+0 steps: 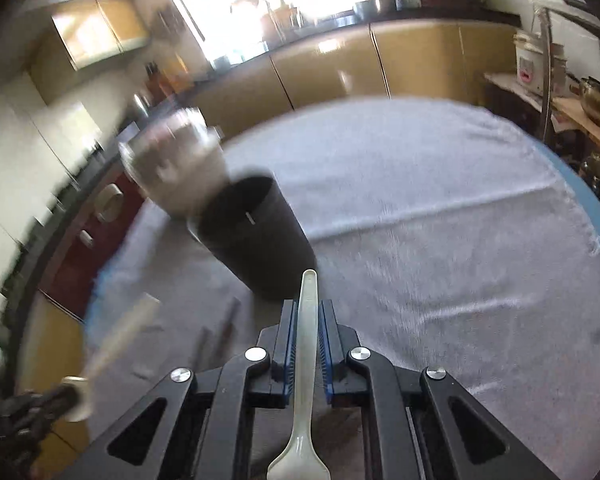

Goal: Organize utensils
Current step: 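Carry the spoon in the right gripper over the black cup while the left gripper carries its spoon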

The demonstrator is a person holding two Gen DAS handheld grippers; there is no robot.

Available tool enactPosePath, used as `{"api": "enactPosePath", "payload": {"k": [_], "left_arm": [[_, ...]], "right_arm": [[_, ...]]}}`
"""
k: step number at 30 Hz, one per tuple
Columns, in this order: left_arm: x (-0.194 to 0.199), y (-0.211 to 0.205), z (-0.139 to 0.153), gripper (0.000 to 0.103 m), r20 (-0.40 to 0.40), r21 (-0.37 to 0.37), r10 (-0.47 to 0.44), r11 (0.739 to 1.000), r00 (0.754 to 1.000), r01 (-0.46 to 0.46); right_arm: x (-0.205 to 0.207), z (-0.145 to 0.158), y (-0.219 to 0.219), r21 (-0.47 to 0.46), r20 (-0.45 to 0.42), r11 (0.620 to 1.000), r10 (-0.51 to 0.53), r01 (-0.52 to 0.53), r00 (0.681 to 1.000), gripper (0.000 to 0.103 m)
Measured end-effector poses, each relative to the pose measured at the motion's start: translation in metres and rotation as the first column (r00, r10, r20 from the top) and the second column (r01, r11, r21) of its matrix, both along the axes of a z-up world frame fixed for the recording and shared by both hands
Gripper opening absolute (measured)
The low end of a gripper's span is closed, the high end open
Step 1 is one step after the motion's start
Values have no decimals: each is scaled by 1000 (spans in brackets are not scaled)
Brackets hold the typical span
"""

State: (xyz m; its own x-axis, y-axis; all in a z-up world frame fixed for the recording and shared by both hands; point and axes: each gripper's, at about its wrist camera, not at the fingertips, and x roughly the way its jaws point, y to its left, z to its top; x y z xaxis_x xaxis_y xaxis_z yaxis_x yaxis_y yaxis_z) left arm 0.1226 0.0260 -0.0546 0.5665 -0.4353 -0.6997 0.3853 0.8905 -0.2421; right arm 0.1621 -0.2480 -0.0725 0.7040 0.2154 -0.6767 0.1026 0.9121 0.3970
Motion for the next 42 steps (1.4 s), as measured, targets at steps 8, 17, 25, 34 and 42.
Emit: {"api": "enactPosePath", "payload": {"k": [8,17,25,34,42], "left_arm": [[34,-26,36,3,86,98,-57,994,995,49],[105,-76,50,3,43,320,-189,933,981,166],[137,-103,39,3,-99,511,-323,795,941,326],[155,-124,28,3,-246,579,-372,684,895,444],[168,-120,35,3,-234,492,-338,768,912,411]], "right_arm": [[-3,72,6,66,264,998,-18,1,964,12],[73,83,10,79,397,996,-60,32,916,12],[119,50,2,82,391,994,-98,71,915,12],[124,28,14,16,403,995,-99,101,910,12],[108,21,26,-75,422,995,-34,72,906,12]]}}
